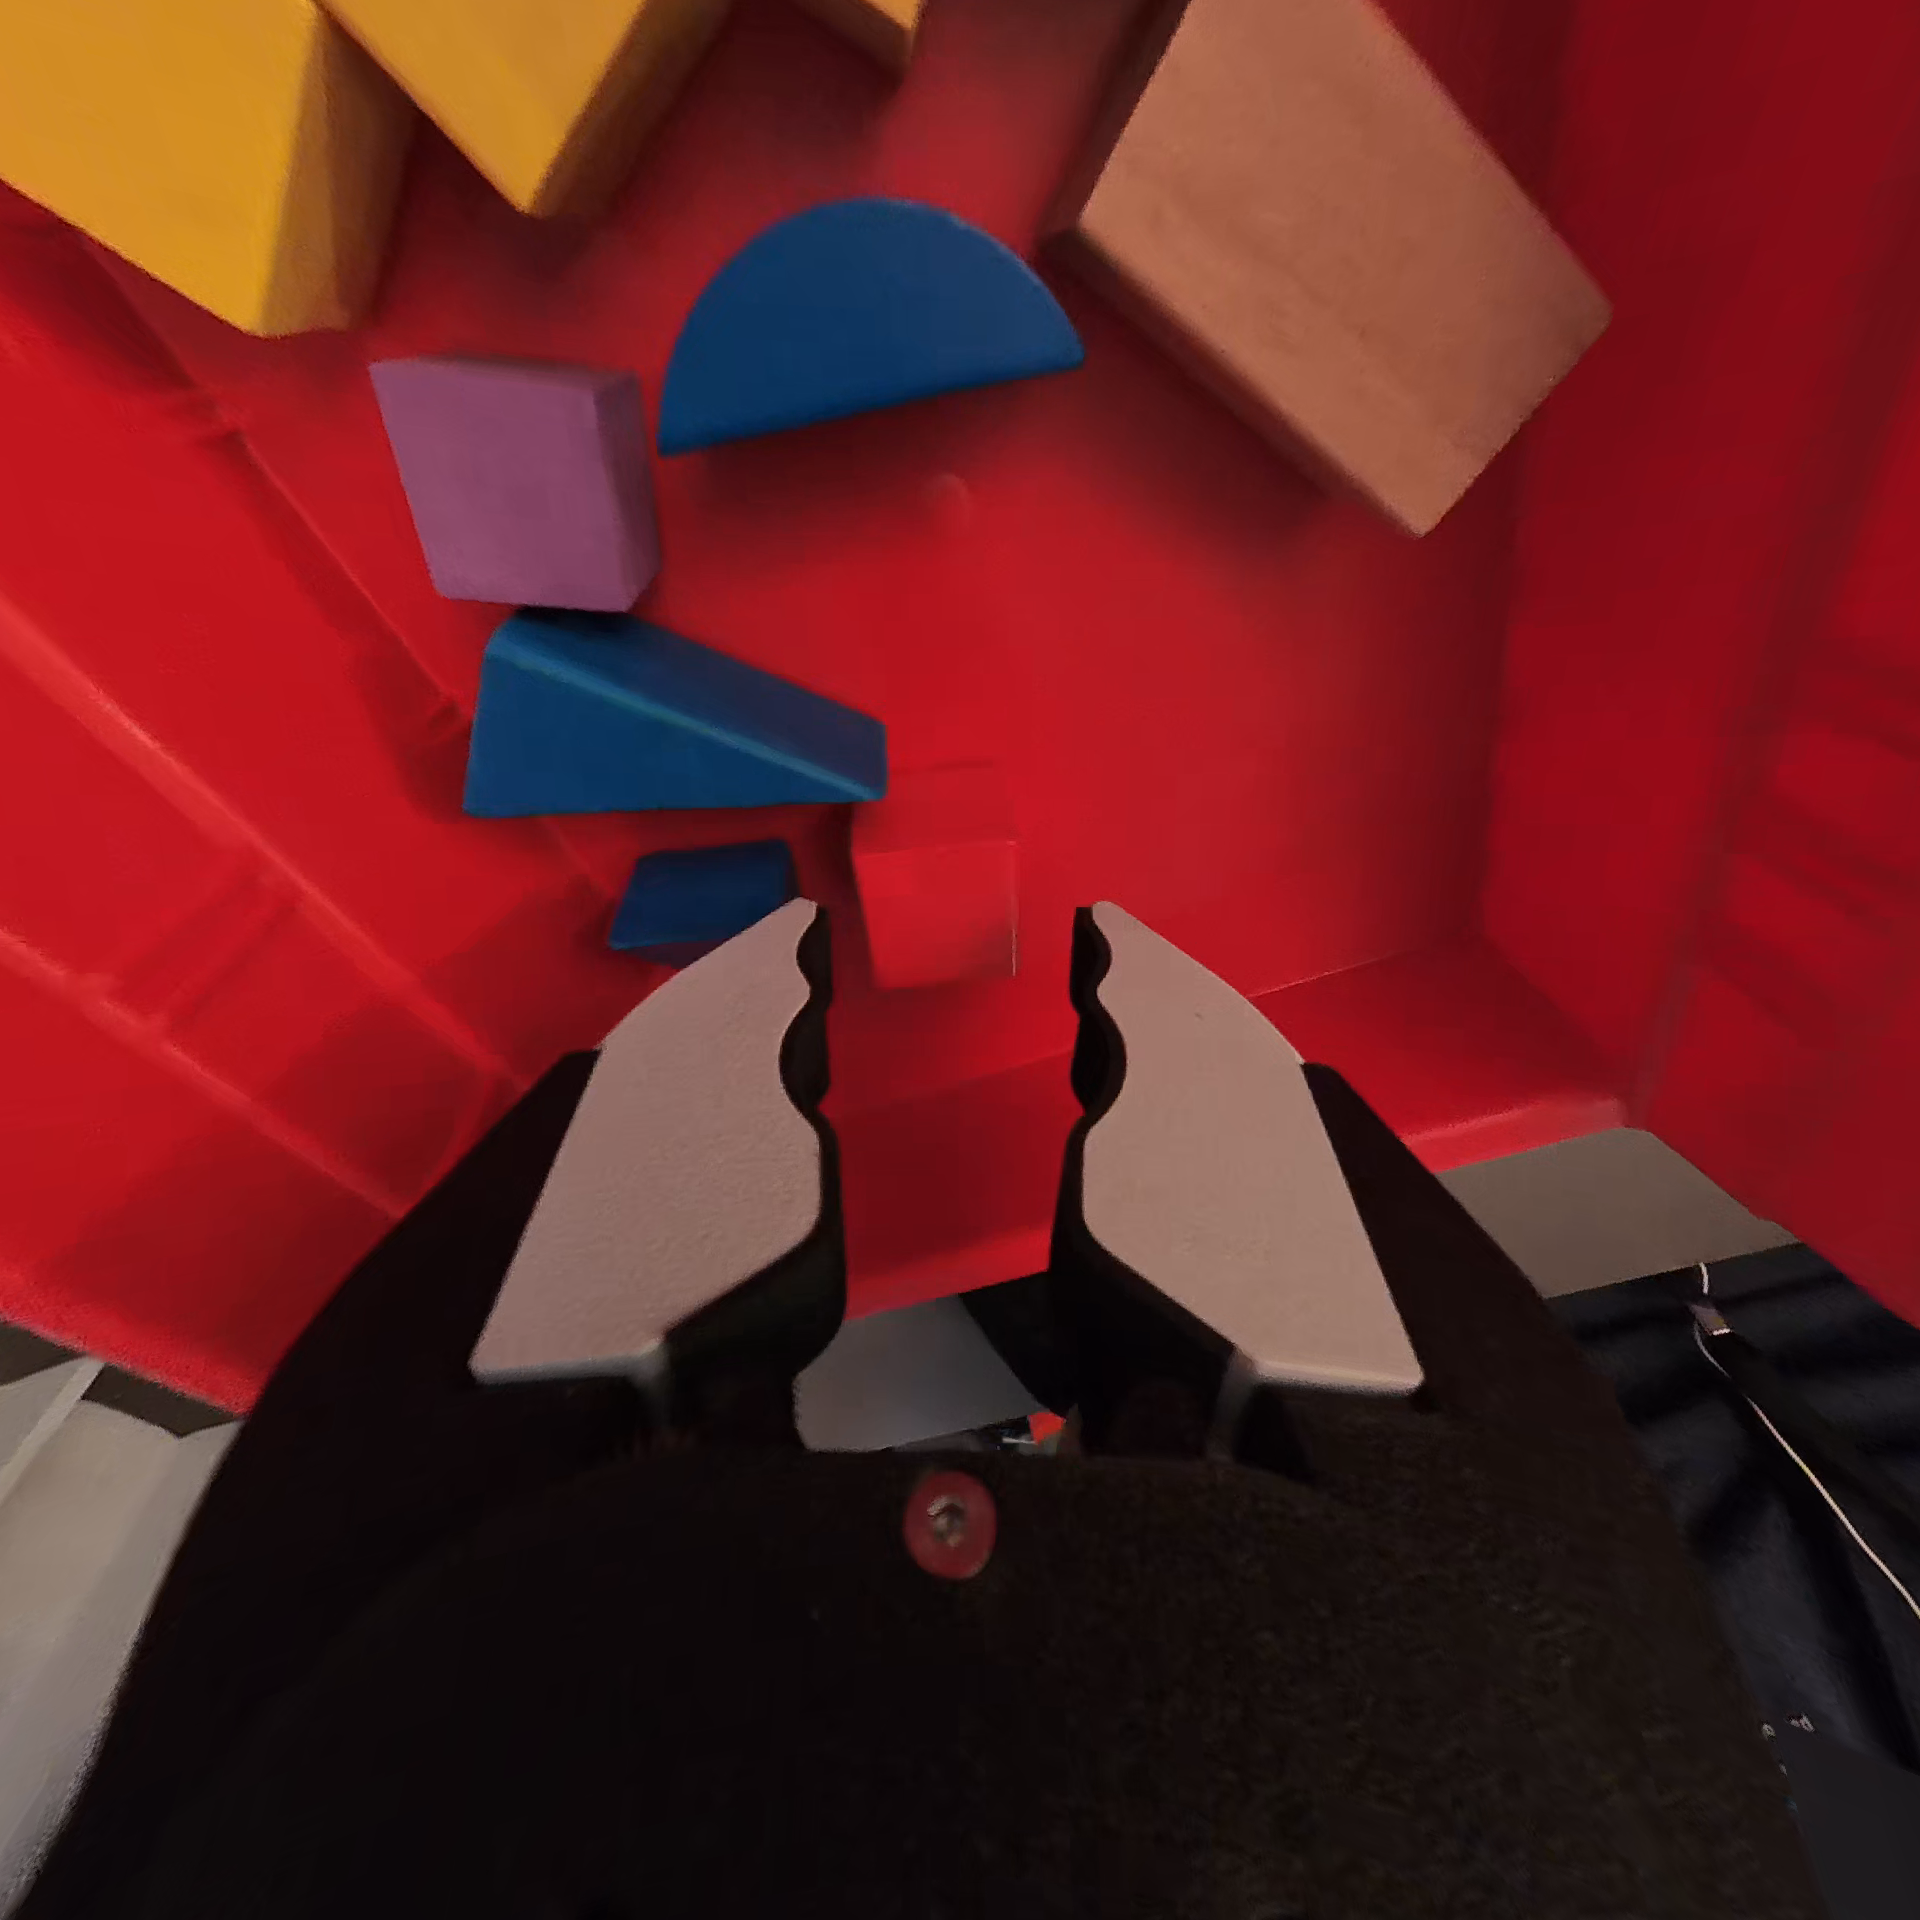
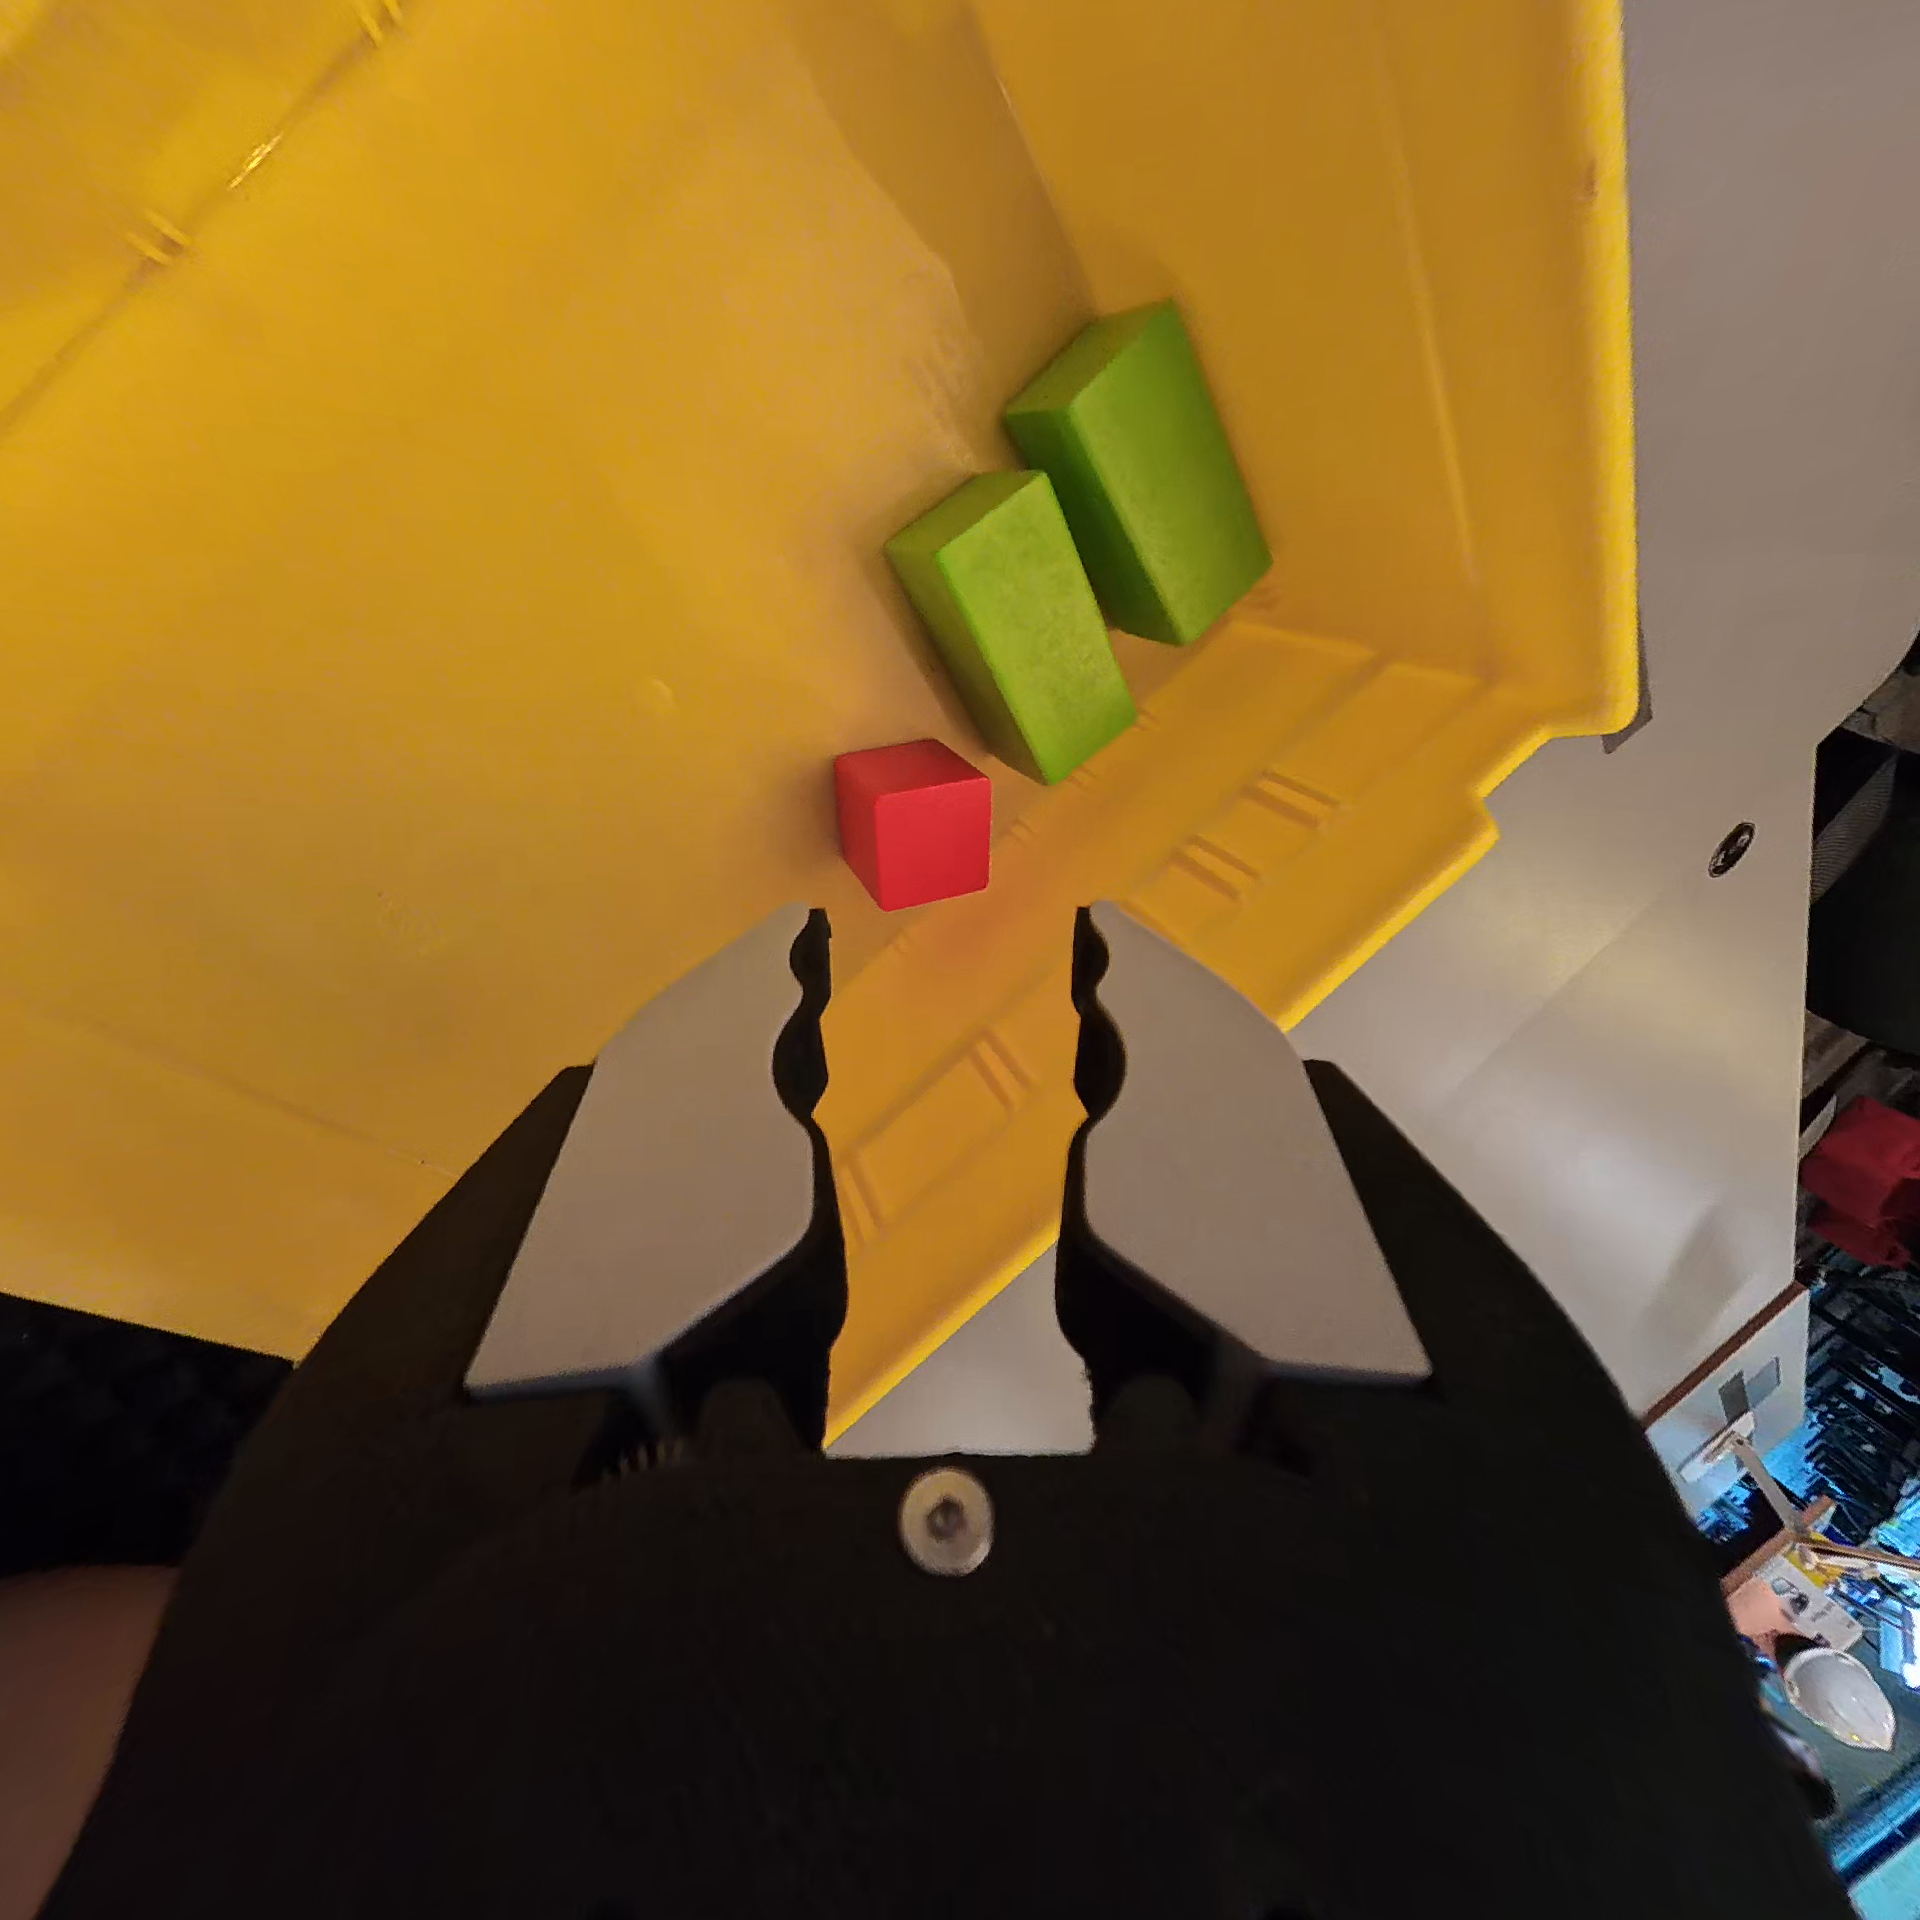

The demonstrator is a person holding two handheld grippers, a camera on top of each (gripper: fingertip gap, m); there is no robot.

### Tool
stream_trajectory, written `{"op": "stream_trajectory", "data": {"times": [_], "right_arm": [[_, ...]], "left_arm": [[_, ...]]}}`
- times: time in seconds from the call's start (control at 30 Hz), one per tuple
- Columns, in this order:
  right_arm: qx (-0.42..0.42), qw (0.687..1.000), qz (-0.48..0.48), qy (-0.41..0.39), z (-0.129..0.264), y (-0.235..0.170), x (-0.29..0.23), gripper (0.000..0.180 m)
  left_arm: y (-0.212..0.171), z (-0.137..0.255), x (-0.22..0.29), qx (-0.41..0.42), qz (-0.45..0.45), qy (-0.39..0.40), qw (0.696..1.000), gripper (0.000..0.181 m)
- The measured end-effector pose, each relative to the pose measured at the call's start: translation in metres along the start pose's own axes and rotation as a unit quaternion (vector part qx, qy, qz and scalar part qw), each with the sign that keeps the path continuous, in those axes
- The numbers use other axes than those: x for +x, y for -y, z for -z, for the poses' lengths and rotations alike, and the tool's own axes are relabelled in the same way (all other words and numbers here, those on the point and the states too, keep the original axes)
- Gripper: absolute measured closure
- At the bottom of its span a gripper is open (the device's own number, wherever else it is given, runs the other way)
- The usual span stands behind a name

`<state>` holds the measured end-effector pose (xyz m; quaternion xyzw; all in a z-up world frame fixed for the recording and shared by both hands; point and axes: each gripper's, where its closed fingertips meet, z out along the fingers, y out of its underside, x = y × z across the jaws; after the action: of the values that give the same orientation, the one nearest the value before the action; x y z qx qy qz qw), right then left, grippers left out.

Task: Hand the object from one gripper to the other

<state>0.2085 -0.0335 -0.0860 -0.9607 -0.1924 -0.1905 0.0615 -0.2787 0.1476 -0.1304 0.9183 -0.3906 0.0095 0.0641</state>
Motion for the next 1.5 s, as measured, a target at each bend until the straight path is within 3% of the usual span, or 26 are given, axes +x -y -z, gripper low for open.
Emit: {"op": "stream_trajectory", "data": {"times": [0.37,0.5,0.63,0.77,0.9,1.0,1.1,1.27,1.43,1.5], "right_arm": [[0.011,1.000,0.004,-0.016,0.006,0.003,0.004,0.134],[0.043,0.998,0.006,-0.047,0.020,0.013,0.011,0.137],[0.125,0.986,0.048,-0.102,0.051,0.046,0.011,0.137],[0.288,0.933,0.176,-0.128,0.101,0.108,-0.036,0.137],[0.455,0.816,0.351,-0.061,0.159,0.147,-0.148,0.136],[0.540,0.722,0.432,-0.017,0.199,0.149,-0.225,0.137],[0.578,0.660,0.479,0.005,0.226,0.139,-0.276,0.135],[0.607,0.615,0.503,0.000,0.243,0.131,-0.306,0.131],[0.577,0.628,0.522,-0.011,0.226,0.135,-0.311,0.131],[0.575,0.625,0.527,-0.003,0.224,0.133,-0.314,0.141]], "left_arm": [[-0.001,-0.014,-0.003,-0.031,-0.005,0.002,0.999,0.148],[0.002,0.002,-0.003,0.010,-0.007,-0.007,1.000,0.148],[0.011,0.041,0.018,0.113,-0.054,-0.057,0.991,0.148],[0.001,0.083,0.079,0.192,-0.192,-0.168,0.948,0.148],[-0.030,0.105,0.144,0.192,-0.352,-0.264,0.877,0.148],[-0.054,0.110,0.180,0.168,-0.444,-0.306,0.825,0.148],[-0.077,0.109,0.204,0.137,-0.514,-0.327,0.781,0.148],[-0.095,0.105,0.228,0.102,-0.561,-0.337,0.749,0.148],[-0.103,0.105,0.240,0.088,-0.582,-0.354,0.726,0.148],[-0.104,0.105,0.241,0.085,-0.584,-0.354,0.725,0.148]]}}
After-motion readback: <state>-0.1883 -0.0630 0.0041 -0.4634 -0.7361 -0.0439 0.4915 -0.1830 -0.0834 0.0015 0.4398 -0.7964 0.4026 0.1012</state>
